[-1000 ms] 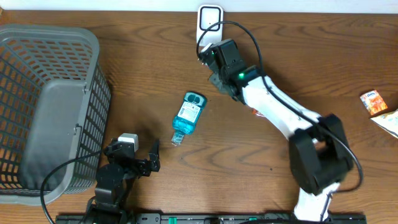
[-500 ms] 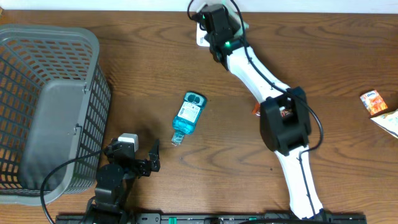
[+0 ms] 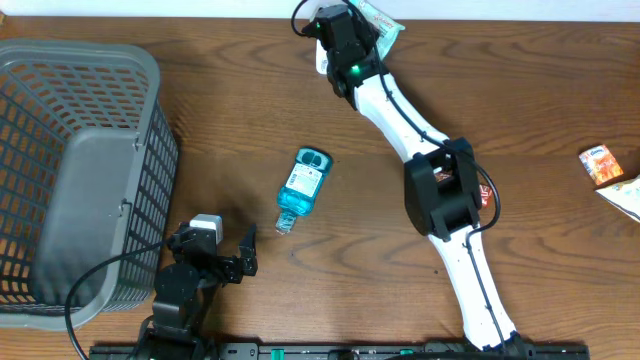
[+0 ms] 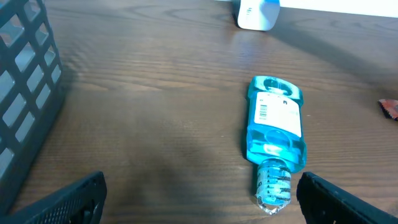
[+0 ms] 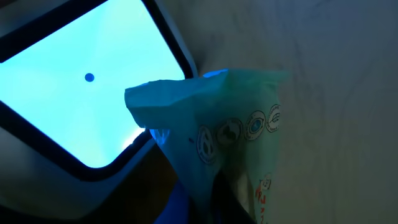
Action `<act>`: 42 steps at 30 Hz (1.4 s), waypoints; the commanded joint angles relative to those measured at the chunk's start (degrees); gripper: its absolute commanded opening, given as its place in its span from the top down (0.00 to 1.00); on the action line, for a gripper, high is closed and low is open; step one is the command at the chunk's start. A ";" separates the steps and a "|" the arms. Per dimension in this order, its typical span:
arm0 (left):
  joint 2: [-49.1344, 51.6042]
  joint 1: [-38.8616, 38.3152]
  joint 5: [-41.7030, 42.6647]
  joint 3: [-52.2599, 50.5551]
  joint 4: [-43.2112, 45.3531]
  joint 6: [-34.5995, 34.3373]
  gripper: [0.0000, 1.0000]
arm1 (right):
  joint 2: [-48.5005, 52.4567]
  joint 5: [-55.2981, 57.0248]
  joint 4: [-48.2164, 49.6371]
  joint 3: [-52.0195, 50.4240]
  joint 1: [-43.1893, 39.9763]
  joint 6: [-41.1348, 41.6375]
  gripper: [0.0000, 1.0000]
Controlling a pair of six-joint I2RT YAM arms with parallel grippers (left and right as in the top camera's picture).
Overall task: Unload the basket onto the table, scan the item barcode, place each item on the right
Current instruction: 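Carry the wet-wipes package to the right table edge and release it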
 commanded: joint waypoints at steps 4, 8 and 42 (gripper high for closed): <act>0.15 -0.17 0.70 -1.29 -0.48 0.94 0.02 | -4.94 5.14 -9.70 1.53 1.46 3.76 0.99; 0.15 -0.17 0.70 -1.29 -0.48 0.94 0.02 | -8.83 8.63 -17.79 1.51 -0.28 9.25 0.99; 0.15 -0.17 0.70 -1.29 -0.48 0.94 0.02 | -13.94 -9.92 -43.36 -17.25 -49.40 62.88 0.83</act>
